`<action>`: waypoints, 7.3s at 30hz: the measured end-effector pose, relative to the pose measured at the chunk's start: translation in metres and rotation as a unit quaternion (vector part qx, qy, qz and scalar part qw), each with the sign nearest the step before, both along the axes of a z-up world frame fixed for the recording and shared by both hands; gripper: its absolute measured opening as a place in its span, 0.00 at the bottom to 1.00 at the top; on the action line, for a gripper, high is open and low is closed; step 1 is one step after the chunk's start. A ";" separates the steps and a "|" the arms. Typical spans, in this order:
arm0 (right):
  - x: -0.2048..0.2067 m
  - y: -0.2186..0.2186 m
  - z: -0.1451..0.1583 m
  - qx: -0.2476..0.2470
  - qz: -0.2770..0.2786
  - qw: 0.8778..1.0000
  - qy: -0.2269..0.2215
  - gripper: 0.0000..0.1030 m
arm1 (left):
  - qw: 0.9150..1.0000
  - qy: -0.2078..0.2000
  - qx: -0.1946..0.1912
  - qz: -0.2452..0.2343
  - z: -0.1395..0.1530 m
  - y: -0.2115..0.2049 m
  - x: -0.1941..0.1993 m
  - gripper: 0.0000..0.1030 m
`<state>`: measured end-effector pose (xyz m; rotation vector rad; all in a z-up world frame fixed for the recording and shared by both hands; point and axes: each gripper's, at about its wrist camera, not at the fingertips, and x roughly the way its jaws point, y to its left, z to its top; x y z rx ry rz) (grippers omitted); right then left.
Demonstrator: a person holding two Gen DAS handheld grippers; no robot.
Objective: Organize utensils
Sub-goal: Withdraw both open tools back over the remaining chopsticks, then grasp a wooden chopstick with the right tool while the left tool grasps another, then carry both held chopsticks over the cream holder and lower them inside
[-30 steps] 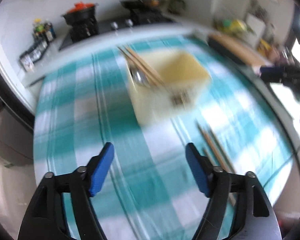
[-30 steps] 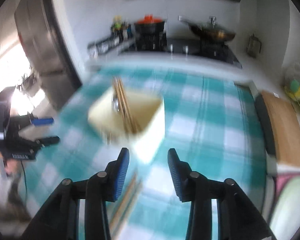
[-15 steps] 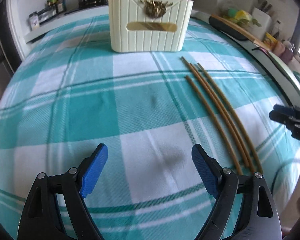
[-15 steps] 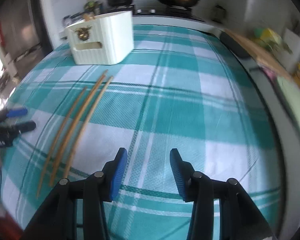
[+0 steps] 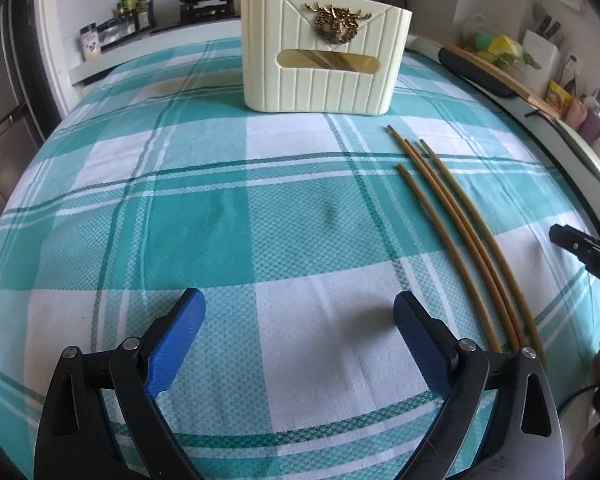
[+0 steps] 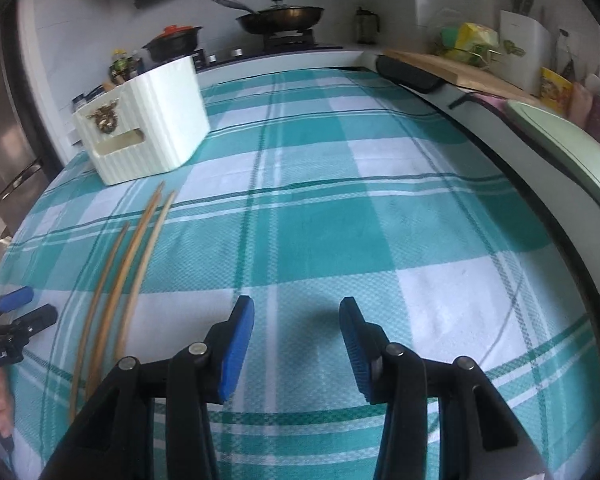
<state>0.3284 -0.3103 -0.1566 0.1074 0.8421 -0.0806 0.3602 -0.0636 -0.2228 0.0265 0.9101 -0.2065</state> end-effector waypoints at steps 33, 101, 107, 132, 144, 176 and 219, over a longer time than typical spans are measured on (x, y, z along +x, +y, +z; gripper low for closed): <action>-0.015 0.043 0.016 -0.066 0.086 0.993 -0.051 0.44 | 0.997 0.023 -0.071 0.007 0.018 -0.006 0.005 0.98; -0.011 0.071 0.002 -0.025 0.157 0.985 0.065 0.07 | 0.995 0.042 0.072 -0.056 0.008 -0.019 -0.029 0.91; -0.007 0.073 0.004 -0.044 0.182 0.979 0.083 0.24 | 0.989 0.033 0.099 -0.109 0.012 -0.032 -0.026 0.88; -0.005 0.054 0.011 -0.060 0.194 0.969 0.144 0.38 | 0.995 0.081 0.015 -0.061 0.023 0.032 -0.004 0.69; 0.056 0.073 0.005 -0.078 0.247 0.946 0.195 0.38 | 0.981 0.112 0.073 -0.138 0.012 0.000 0.052 0.59; -0.002 0.062 0.166 -0.035 0.194 0.976 -0.097 0.06 | 0.988 -0.116 -0.074 -0.070 0.160 0.071 -0.020 0.04; 0.138 0.111 0.300 -0.025 0.180 0.939 -0.293 0.06 | 0.934 -0.343 -0.100 0.015 0.323 0.051 0.113 0.03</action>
